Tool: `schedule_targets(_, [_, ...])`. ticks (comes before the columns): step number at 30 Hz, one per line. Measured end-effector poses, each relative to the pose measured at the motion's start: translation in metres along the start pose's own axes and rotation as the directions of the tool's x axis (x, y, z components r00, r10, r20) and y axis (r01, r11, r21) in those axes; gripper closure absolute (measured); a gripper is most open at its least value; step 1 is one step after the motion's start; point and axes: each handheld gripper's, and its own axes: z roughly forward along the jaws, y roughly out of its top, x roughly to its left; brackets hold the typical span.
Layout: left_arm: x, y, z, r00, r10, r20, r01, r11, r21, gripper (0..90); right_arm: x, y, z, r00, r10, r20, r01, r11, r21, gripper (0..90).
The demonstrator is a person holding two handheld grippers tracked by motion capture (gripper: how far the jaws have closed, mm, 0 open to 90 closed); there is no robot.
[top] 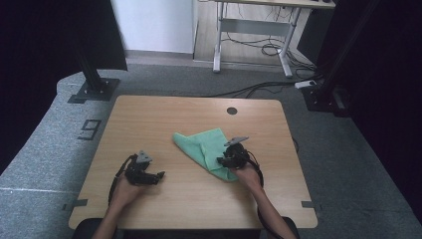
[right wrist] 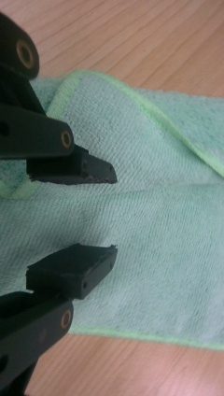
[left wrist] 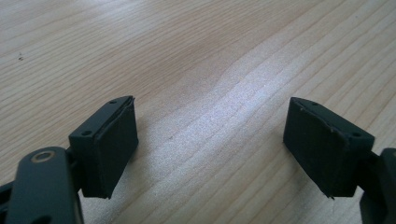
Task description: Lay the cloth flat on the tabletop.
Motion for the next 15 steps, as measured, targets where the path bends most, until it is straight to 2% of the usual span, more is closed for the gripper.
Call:
schedule_targets(3, [0.006, -0.002, -0.001, 1.0, 0.003, 0.001, -0.003, 1.0, 0.002, 15.0, -0.001, 0.002, -0.004, 0.9996, -0.01, 0.025, 0.01, 1.0, -0.011, 52.3])
schedule_targets(5, [0.012, -0.004, -0.004, 1.0, -0.006, -0.005, 0.006, 1.0, 0.0, 14.8, -0.005, 0.004, -0.008, 0.9996, 0.02, 0.018, -0.02, 0.999, -0.026, 51.5])
schedule_targets(8, [0.02, -0.012, -0.01, 0.999, -0.036, -0.026, 0.036, 0.9993, -0.008, 14.8, -0.007, 0.003, -0.015, 0.9992, 0.036, 0.018, -0.036, 0.999, -0.027, 51.6])
schedule_targets(12, [0.022, -0.015, -0.013, 0.9983, -0.048, -0.033, 0.047, 0.9988, -0.015, 14.6, 0.001, 0.004, -0.027, 0.9993, 0.037, -0.009, -0.037, 0.997, -0.071, 57.7])
schedule_targets(15, [0.018, -0.013, -0.011, 0.998, -0.045, -0.044, 0.045, 0.9989, -0.011, 13.5, 0.008, 0.006, -0.031, 0.9987, 0.031, -0.04, -0.034, 0.996, -0.081, 61.9])
